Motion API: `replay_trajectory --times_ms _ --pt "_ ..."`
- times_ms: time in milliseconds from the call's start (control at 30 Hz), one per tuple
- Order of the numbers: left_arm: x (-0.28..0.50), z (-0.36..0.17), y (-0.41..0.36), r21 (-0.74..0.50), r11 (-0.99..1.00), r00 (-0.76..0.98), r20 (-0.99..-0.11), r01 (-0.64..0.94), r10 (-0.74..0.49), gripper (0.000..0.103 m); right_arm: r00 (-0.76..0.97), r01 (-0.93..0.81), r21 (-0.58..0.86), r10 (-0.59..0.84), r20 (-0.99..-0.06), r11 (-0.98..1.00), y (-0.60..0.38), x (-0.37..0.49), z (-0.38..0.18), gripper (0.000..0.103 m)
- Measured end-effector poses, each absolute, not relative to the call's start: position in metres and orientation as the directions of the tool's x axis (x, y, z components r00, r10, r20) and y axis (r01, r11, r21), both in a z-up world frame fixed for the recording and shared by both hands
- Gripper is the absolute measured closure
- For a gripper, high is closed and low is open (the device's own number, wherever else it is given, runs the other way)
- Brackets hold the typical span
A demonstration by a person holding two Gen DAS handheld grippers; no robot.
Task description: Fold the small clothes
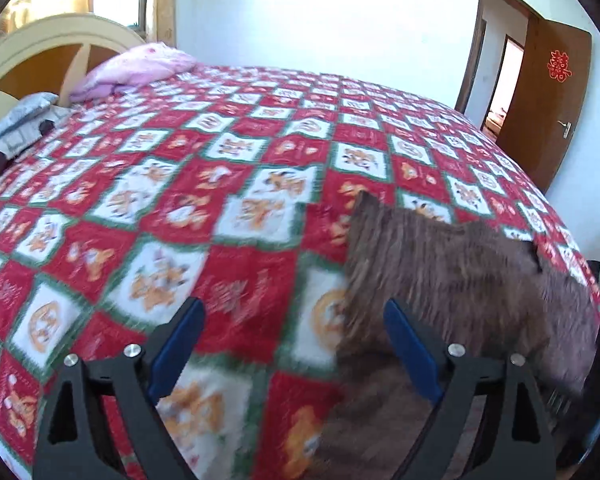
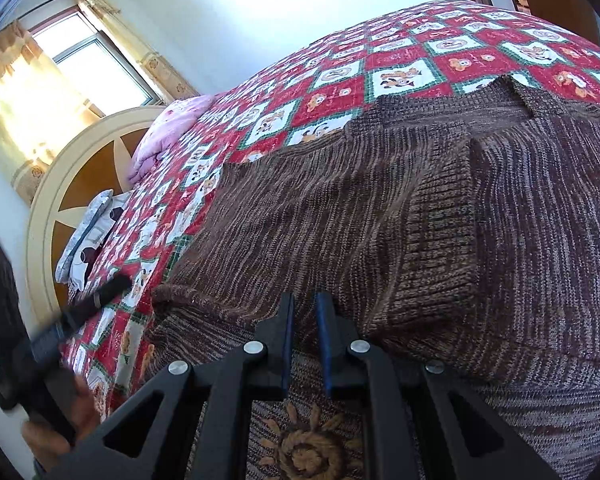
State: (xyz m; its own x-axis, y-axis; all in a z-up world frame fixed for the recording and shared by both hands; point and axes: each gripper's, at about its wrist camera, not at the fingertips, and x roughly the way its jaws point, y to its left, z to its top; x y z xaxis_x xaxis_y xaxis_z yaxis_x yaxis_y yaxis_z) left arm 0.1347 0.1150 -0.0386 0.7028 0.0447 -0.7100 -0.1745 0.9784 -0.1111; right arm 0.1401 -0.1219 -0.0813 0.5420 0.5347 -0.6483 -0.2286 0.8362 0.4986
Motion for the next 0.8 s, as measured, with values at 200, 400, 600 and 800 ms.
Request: replay_trajectory --times_ms 200,400,600,800 --pt "0.158 -0.084 0.085 0.062 0.986 0.633 -0.760 -0.154 0.147 0.009 0.536 -0.222 0.535 0.560 -0.631 0.815 -0.128 0.141 -0.084 0.091" --pt "0.159 -0.086 0.104 -0.030 0.984 0.615 -0.784 -0.173 0.084 0.000 0.537 -0.221 0.539 0.563 -0.629 0.813 -0.128 0.141 -0.084 0.091" --pt "0.148 -0.082 0.102 -0.039 0.993 0.592 -0.805 -0.110 0.034 0.000 0.500 -0.135 0.575 0.556 -0.664 0.807 -0.133 0.135 -0.081 0.091" --pt "0.078 -0.057 0.120 -0.059 0.998 0.652 -0.756 0.026 -0.062 0.000 0.470 -0.036 0.561 0.510 -0.721 0.827 -0.157 0.055 -0.043 0.091"
